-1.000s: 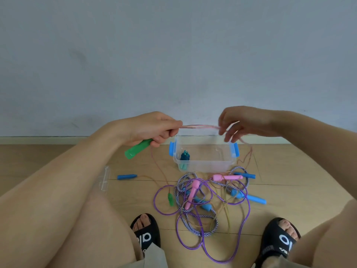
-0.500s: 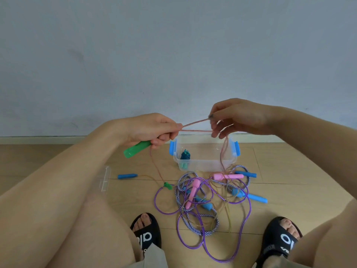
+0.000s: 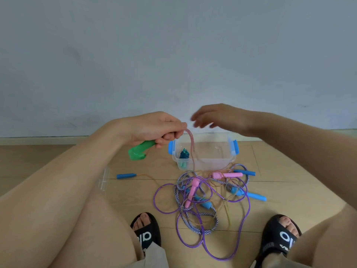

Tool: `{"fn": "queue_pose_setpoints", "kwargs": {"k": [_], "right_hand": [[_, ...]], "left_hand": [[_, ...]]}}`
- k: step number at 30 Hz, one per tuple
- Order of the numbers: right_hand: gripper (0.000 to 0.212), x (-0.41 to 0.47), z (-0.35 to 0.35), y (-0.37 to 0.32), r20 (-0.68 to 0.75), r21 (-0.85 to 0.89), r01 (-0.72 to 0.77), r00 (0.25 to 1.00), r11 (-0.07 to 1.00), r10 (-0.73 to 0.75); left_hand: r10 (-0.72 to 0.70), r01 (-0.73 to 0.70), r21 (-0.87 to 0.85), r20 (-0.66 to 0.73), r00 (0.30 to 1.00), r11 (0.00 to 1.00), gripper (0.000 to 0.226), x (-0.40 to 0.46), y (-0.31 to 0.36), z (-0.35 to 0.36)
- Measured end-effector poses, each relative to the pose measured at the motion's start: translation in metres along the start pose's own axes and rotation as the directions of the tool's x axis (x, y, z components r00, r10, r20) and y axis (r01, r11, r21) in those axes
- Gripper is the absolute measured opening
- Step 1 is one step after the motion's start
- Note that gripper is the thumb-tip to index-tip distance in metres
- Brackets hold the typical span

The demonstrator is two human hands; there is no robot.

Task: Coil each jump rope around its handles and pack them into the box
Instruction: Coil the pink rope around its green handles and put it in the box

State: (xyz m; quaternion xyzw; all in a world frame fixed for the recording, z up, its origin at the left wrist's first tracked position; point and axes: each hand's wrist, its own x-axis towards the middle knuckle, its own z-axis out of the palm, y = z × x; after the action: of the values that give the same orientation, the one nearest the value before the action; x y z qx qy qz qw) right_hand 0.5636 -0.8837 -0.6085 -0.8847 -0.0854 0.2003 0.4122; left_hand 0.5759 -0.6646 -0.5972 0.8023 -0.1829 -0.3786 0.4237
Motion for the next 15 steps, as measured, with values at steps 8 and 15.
{"fn": "queue_pose_setpoints", "kwargs": {"k": [8, 15], "right_hand": [[0.026, -0.006, 0.005, -0.010, 0.054, 0.133, 0.058, 0.996, 0.989, -0.066], [0.024, -0.008, 0.003, -0.006, 0.092, 0.146, 0.061, 0.993, 0.987, -0.075]], "left_hand": [[-0.006, 0.005, -0.016, -0.018, 1.000, 1.000, 0.035, -0.001, -0.002, -0.005], [-0.018, 0.017, -0.035, -0.026, 0.999, 0.999, 0.035, -0.002, -0.006, -0.007]]}}
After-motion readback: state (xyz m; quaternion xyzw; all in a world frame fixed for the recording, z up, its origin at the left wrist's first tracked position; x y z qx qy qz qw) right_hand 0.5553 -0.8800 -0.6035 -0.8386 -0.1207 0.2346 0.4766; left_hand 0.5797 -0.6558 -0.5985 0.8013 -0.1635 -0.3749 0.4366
